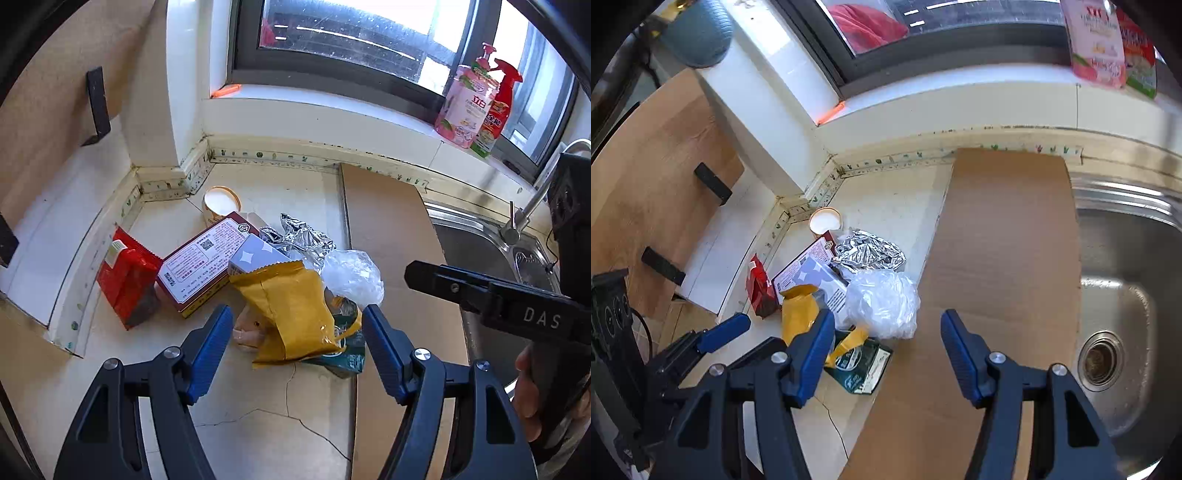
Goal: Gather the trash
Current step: 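Grasp the yellow snack packet with the left gripper while the right grasps the clear plastic bag, then carry the yellow packet and plastic bag down over the trash bin with both grippers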
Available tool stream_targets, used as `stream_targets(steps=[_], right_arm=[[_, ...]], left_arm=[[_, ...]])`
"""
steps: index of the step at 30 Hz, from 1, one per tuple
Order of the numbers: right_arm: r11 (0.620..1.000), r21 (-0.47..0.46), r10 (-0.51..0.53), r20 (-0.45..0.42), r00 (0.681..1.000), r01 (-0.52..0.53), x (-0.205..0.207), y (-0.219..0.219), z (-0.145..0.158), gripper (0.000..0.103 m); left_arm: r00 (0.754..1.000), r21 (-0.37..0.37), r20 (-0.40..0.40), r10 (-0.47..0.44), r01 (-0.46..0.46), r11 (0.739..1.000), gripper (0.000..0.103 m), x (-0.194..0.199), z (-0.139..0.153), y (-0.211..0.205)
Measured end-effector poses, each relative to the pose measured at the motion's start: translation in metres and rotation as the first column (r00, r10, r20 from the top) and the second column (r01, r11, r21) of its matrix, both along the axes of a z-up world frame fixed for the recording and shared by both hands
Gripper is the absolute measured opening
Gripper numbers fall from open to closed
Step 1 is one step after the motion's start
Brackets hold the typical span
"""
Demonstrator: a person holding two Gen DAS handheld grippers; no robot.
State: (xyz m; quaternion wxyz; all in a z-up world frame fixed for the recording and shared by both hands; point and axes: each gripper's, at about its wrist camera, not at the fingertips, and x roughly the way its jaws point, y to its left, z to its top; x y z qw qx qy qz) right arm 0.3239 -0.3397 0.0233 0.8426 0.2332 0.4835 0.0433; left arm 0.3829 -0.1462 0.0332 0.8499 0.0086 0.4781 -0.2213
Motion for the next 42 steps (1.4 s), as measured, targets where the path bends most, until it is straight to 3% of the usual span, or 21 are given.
stream_targets(steps=[10,12,15,18,20,23,32,42], right_arm=[[0.996,0.082,0.031,-0.068,0.997,-0.025,0.034,0.006,-0.043,0.060],[0.995,0.092,0.038,-0.074,0.996,-0.031,0.038,0.008,-0.047,0.060],[0.994,0.104,0.041,-0.074,0.996,-0.033,0.037,0.008,-0.051,0.057],[0.992,0.118,0.048,-0.067,0.997,-0.040,0.034,0.009,-0.051,0.045],[0.994,0.099,0.043,-0.058,0.997,-0.037,0.032,0.010,-0.049,0.037],[0.995,0.093,0.035,-0.031,0.999,-0.032,0.025,0.011,-0.042,0.031],[0.999,0.048,-0.021,0.090,0.996,0.017,-0.020,0.016,0.009,0.027],[0.999,0.038,-0.001,0.189,0.982,-0.006,-0.109,0.049,0.071,0.026]], left_arm=[[0.999,0.031,-0.041,0.010,-0.009,0.999,0.070,0.022,-0.039,-0.020],[0.999,0.033,-0.046,0.012,-0.010,0.999,0.056,0.023,-0.042,-0.021],[0.998,0.027,-0.054,0.018,-0.017,0.999,0.048,0.025,-0.046,-0.019],[0.999,0.024,-0.039,0.030,-0.029,0.999,0.032,0.023,-0.044,-0.015],[0.999,0.037,-0.024,0.039,-0.038,0.999,0.031,0.020,-0.039,-0.012],[0.999,0.036,0.005,0.053,-0.053,0.998,0.031,0.013,-0.028,-0.005],[0.993,0.009,0.107,0.045,-0.046,0.999,0.030,-0.027,0.031,0.016],[0.971,-0.025,0.238,-0.022,0.029,0.999,0.030,-0.120,0.114,0.057]])
